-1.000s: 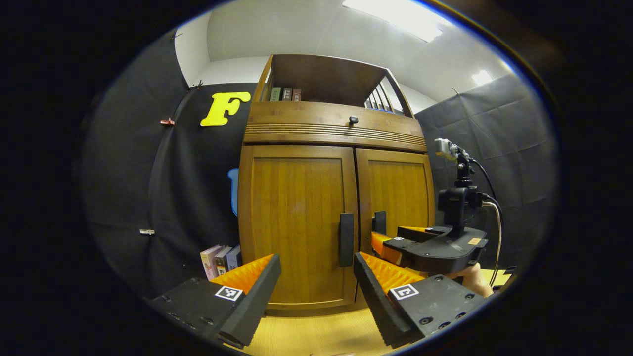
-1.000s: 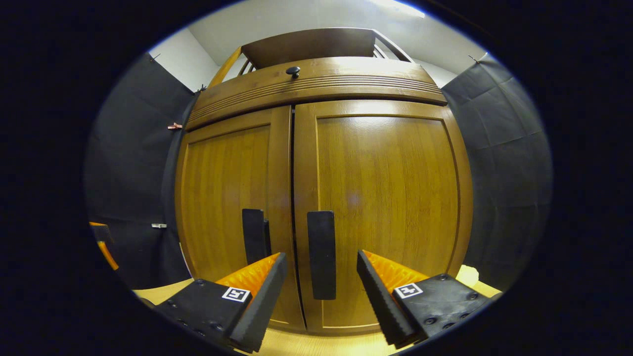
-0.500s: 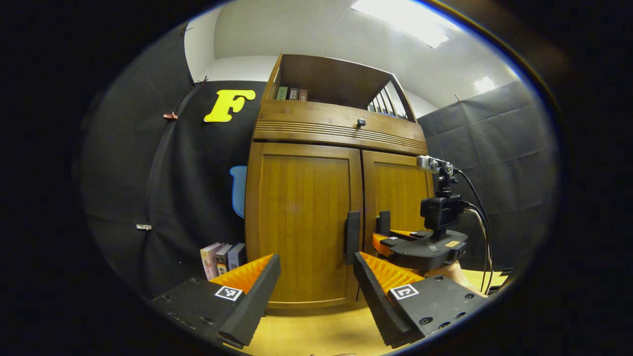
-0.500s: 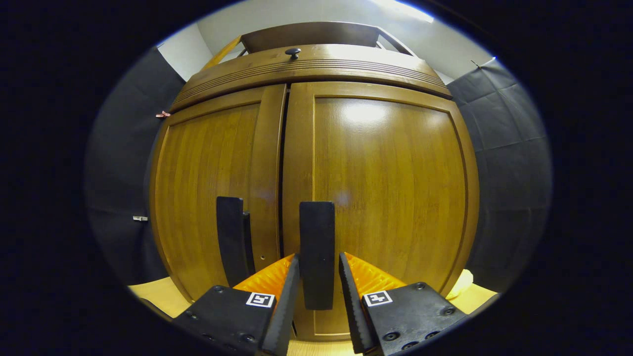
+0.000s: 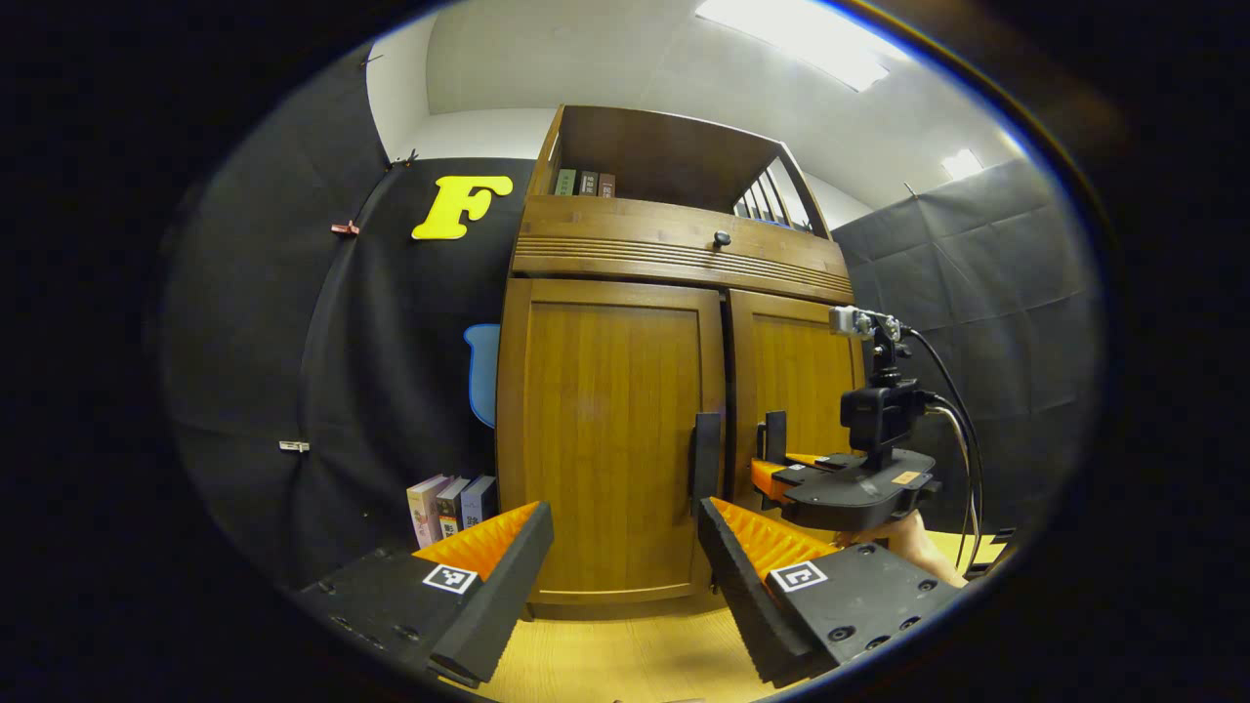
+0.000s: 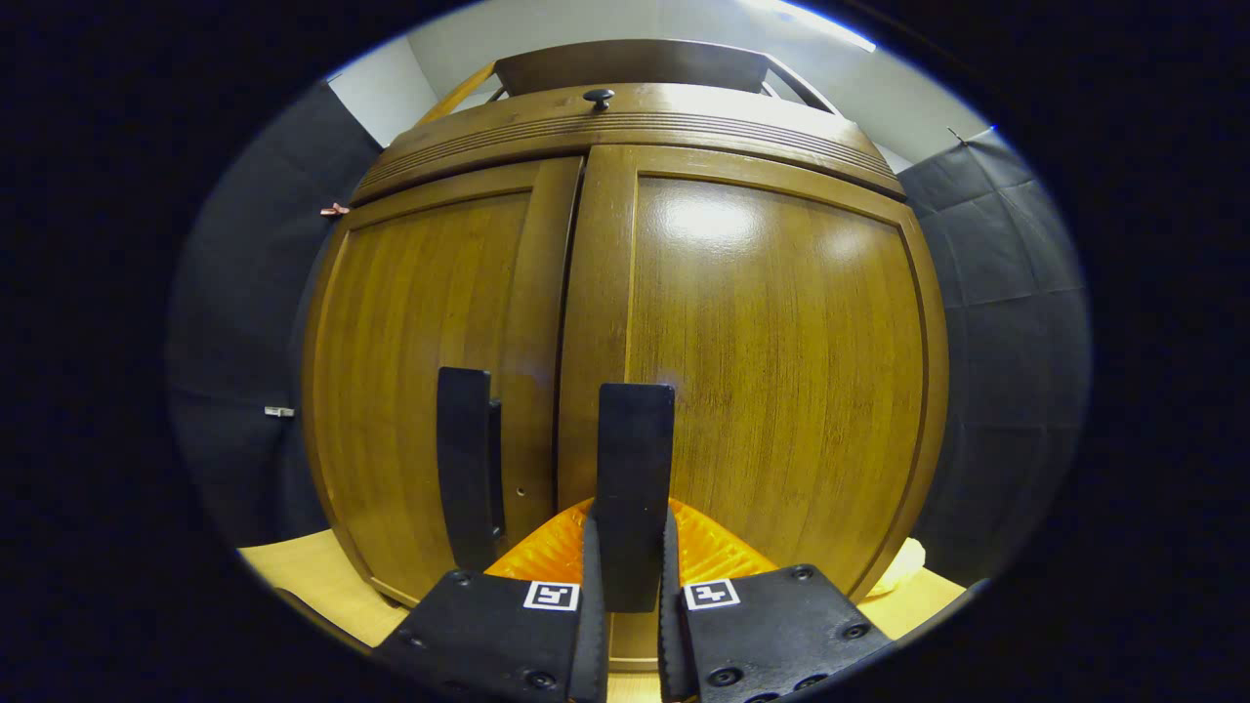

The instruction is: Open the right door of the double-door shoe cabinet with the right hand, and open the left door with the left hand.

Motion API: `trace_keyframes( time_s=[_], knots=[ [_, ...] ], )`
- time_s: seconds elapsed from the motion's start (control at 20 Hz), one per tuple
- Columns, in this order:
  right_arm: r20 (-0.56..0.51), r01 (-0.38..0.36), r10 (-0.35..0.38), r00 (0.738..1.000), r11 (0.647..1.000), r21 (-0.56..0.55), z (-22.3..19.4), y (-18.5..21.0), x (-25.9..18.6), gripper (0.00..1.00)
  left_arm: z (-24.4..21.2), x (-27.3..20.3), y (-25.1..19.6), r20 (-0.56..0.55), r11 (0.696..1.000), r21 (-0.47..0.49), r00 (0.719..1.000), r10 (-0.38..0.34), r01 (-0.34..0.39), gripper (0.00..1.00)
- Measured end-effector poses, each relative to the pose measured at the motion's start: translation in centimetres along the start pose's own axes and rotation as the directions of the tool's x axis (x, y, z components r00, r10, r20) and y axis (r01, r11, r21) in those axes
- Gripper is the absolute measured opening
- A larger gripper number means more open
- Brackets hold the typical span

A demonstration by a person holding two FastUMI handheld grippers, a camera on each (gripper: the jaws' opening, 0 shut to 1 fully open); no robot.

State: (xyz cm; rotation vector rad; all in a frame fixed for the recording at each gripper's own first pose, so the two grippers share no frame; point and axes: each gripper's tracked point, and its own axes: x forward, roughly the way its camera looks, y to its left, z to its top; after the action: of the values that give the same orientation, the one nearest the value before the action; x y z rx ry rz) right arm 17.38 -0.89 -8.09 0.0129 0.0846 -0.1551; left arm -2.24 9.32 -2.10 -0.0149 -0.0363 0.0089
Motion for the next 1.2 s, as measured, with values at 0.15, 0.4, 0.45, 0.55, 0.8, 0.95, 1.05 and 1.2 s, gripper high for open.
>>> trace_keyframes(
  time_s=[0.15,0.4,0.45,0.55,0.8,0.95,1.05,1.2],
  knots=[
    [-0.010,-0.033,0.033,0.999,0.999,0.016,0.2,-0.5,-2.7,0.19,0.1,0.0,-0.2,0.001,1.000,0.009,1.000,-0.004,0.004,0.93],
    [-0.023,-0.073,0.073,0.997,0.997,0.010,0.5,-1.3,-5.5,0.24,0.1,0.0,-0.6,0.009,0.999,0.012,0.999,-0.036,0.036,0.93],
    [-0.029,-0.083,0.083,0.996,0.996,0.014,0.4,-1.5,-6.0,0.19,0.3,0.2,-0.9,0.013,0.999,0.010,0.999,-0.048,0.048,0.93],
    [-0.035,-0.097,0.097,0.995,0.995,0.015,0.5,-1.8,-7.0,0.24,0.8,0.7,-2.8,0.018,0.997,0.003,0.997,-0.077,0.077,0.93],
    [-0.035,-0.113,0.114,0.993,0.993,0.013,0.8,-2.9,-9.4,0.24,-0.5,1.0,-5.0,-0.010,0.993,-0.017,0.993,-0.118,0.118,0.93],
    [-0.040,-0.139,0.141,0.989,0.989,0.042,1.0,-3.7,-10.8,0.24,-0.5,1.0,-6.4,-0.009,0.990,-0.029,0.991,-0.136,0.136,0.92],
    [-0.042,-0.151,0.154,0.987,0.987,0.062,1.1,-4.3,-11.8,0.19,-0.6,1.0,-7.7,-0.007,0.987,-0.018,0.987,-0.160,0.160,0.92],
    [-0.041,-0.154,0.156,0.987,0.986,0.063,1.4,-5.2,-12.6,0.24,-0.8,1.0,-10.2,-0.002,0.979,-0.003,0.979,-0.206,0.206,0.93]
  ],
)
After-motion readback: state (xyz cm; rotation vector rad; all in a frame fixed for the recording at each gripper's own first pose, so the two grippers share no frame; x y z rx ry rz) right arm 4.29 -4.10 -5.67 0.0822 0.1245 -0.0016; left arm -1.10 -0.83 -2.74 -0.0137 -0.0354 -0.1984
